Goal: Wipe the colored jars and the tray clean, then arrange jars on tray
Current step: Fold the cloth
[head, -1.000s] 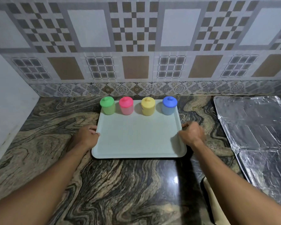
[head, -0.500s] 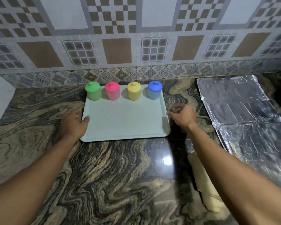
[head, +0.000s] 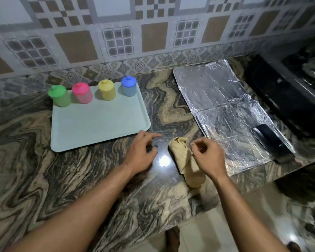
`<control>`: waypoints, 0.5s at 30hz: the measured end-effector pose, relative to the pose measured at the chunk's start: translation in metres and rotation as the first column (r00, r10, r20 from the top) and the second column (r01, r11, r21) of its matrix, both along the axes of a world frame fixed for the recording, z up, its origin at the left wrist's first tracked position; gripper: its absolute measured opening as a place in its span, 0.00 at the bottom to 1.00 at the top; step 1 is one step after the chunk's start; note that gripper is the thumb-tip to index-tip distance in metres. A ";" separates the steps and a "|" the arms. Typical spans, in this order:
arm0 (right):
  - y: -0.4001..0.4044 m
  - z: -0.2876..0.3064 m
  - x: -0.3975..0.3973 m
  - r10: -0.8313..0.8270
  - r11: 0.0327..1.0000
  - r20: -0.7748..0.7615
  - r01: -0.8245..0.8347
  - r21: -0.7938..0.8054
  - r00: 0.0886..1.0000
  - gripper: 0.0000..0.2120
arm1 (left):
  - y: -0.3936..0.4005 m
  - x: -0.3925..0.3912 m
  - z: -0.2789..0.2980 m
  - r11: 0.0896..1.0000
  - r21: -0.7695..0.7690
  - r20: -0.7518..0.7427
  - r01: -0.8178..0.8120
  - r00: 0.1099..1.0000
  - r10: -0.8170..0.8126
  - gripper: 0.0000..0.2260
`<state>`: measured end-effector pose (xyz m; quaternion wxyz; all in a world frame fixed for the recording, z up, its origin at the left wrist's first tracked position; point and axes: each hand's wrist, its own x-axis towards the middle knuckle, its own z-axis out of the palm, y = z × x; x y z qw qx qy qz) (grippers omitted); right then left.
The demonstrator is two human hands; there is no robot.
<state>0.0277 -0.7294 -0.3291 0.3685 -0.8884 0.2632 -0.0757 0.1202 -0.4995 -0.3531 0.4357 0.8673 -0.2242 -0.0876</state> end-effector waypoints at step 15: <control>0.052 -0.010 -0.045 0.127 0.980 0.081 -0.138 0.145 0.989 0.11 | -0.034 -0.027 0.021 0.994 -0.040 -0.218 -0.106 0.971 0.095 0.01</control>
